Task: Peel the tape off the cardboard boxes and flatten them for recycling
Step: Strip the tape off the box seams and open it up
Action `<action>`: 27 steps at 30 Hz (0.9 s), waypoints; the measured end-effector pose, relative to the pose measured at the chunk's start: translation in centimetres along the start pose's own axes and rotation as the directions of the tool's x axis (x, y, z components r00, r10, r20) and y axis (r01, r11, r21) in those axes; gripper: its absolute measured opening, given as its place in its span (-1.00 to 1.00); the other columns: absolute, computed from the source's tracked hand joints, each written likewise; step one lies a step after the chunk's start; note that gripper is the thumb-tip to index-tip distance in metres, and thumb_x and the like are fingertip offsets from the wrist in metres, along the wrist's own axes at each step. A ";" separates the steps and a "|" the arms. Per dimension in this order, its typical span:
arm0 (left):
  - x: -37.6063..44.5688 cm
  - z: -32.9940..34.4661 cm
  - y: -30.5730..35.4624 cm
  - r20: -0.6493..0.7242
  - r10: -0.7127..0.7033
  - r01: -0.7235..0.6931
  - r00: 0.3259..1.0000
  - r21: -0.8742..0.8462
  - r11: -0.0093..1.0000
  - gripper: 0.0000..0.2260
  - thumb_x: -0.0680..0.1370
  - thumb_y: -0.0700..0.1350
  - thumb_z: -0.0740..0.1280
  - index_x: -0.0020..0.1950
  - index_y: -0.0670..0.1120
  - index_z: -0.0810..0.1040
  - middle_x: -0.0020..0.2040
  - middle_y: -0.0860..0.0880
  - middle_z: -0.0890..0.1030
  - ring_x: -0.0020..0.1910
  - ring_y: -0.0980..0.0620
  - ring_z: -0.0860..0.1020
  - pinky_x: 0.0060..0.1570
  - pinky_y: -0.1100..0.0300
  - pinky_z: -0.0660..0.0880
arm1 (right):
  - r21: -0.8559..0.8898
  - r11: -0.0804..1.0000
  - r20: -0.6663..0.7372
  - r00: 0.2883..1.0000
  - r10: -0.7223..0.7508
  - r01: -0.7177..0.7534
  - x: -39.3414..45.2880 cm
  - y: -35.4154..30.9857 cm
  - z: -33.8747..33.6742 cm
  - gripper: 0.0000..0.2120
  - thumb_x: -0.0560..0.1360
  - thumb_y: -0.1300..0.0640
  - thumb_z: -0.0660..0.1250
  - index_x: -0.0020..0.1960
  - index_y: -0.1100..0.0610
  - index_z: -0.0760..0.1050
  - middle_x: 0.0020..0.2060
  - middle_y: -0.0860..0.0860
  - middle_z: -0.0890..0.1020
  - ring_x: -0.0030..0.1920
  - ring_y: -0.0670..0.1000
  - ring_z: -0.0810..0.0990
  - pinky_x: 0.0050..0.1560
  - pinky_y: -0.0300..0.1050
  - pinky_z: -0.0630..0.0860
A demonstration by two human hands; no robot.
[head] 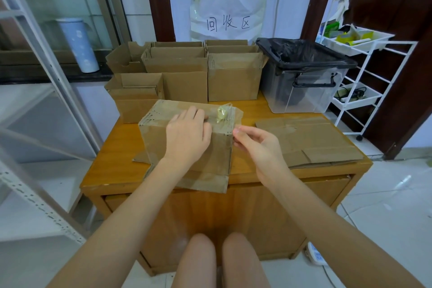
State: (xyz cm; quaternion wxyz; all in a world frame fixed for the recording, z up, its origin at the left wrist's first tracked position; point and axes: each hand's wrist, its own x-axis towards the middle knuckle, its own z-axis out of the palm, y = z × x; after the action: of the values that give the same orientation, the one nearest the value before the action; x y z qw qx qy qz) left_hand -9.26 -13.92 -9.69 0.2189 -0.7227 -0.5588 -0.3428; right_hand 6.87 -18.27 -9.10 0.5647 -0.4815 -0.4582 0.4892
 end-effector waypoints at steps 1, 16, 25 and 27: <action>0.0 0.0 0.0 0.001 -0.002 0.002 1.000 -0.003 1.000 -0.67 0.51 -0.10 0.06 -0.18 -0.17 0.59 -0.27 -0.08 0.53 -0.33 -0.05 0.51 -0.32 0.20 0.32 | -0.015 1.000 -0.027 1.000 -0.012 0.012 0.1 -0.1 0.1 -0.75 0.47 0.18 0.42 0.14 0.19 0.59 -0.04 -0.01 0.67 -0.02 -0.08 0.65 -0.01 -0.24 0.59; -0.1 -0.1 -0.3 -0.012 0.029 -0.029 1.000 -0.010 1.000 -0.68 0.53 -0.09 0.07 -0.16 -0.17 0.59 -0.26 -0.08 0.54 -0.32 -0.05 0.52 -0.34 0.20 0.36 | 0.206 0.950 -0.093 0.962 0.257 -0.234 0.4 -1.4 0.7 -0.97 0.46 0.24 0.42 -0.11 0.18 0.59 -0.16 0.09 0.69 -0.13 0.00 0.67 -0.03 -0.12 0.62; 0.1 0.2 -0.2 -0.023 0.047 -0.046 0.999 0.045 0.998 -0.69 0.53 -0.10 0.08 -0.20 -0.15 0.58 -0.29 -0.07 0.52 -0.37 -0.05 0.49 -0.36 0.23 0.28 | 0.355 0.890 -0.112 0.932 0.346 -0.288 0.5 -1.7 1.4 -0.92 0.50 0.23 0.38 -0.01 0.14 0.55 -0.07 0.05 0.65 -0.04 -0.06 0.61 -0.06 -0.18 0.56; 0.2 0.1 -0.3 -0.011 0.052 -0.052 0.999 0.052 0.997 -0.68 0.53 -0.09 0.07 -0.19 -0.15 0.58 -0.28 -0.07 0.53 -0.35 -0.05 0.51 -0.36 0.23 0.30 | 0.428 0.856 -0.118 0.922 0.369 -0.288 0.2 -1.4 1.8 -0.89 0.50 0.23 0.39 0.01 0.13 0.55 -0.04 0.04 0.66 0.00 -0.06 0.61 -0.04 -0.19 0.55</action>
State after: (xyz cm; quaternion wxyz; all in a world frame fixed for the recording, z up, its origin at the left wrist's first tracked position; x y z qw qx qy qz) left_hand -9.50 -13.62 -9.67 0.2497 -0.7290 -0.5472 -0.3269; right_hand 5.28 -18.00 -7.51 0.6015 -0.4720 -0.2003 0.6126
